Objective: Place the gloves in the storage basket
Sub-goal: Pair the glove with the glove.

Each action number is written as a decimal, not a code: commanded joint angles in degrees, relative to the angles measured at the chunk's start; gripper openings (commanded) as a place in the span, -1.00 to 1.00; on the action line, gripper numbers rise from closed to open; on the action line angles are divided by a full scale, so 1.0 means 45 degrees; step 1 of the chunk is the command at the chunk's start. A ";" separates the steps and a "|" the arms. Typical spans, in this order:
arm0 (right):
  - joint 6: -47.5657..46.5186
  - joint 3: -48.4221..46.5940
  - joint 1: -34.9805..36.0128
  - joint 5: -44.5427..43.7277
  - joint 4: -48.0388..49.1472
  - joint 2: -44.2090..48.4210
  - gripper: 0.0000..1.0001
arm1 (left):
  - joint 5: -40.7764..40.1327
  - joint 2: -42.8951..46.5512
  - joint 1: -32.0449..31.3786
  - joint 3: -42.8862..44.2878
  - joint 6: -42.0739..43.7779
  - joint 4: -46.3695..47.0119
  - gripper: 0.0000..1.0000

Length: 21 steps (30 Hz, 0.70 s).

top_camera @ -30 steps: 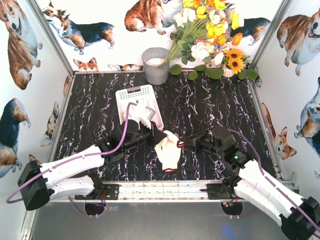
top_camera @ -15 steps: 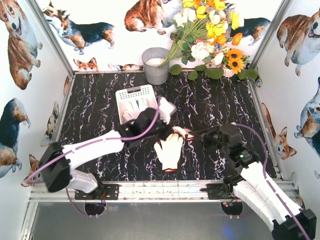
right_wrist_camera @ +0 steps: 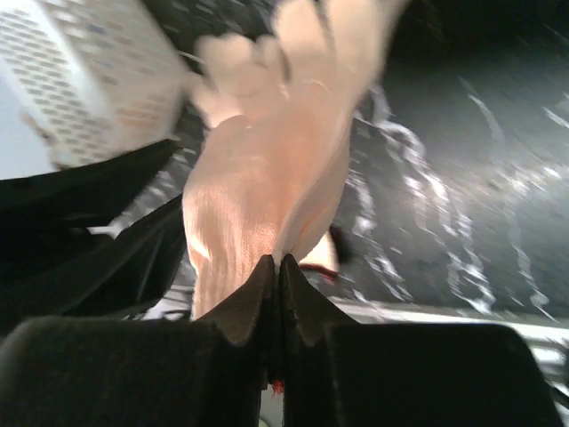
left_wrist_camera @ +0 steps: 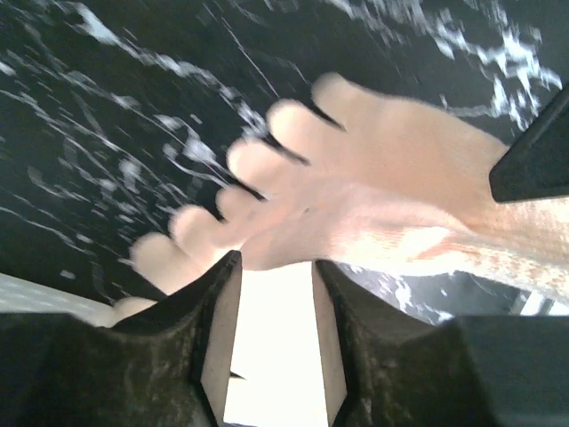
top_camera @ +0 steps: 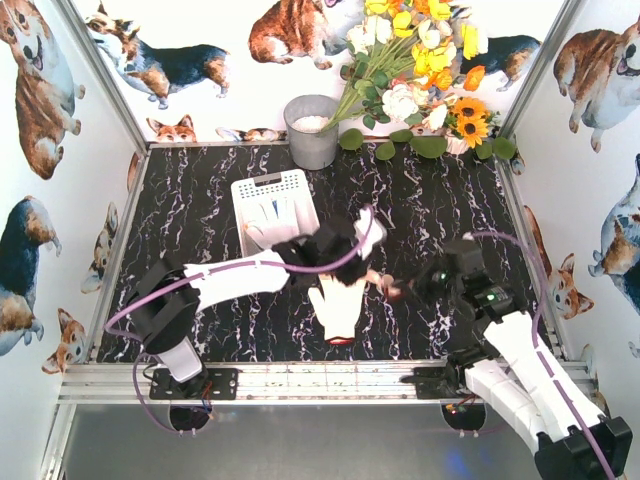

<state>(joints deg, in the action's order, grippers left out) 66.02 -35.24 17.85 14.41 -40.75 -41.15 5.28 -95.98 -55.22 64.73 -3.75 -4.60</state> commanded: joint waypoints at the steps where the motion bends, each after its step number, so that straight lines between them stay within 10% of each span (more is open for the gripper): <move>1: -0.1140 0.0621 0.0523 -0.0428 -0.2894 0.0734 -1.00 | 0.0103 0.0097 -0.0939 -0.0732 -0.0227 -0.0184 -0.23; 21: 0.0193 0.2012 0.3407 -0.0742 -0.2780 -0.0842 -1.00 | -0.0516 0.2426 -0.1000 -0.5900 -1.2450 0.4734 0.13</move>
<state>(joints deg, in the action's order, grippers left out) 65.04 -27.03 32.56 12.91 -56.27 -44.38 1.45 -83.66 -59.70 40.88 -46.54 10.09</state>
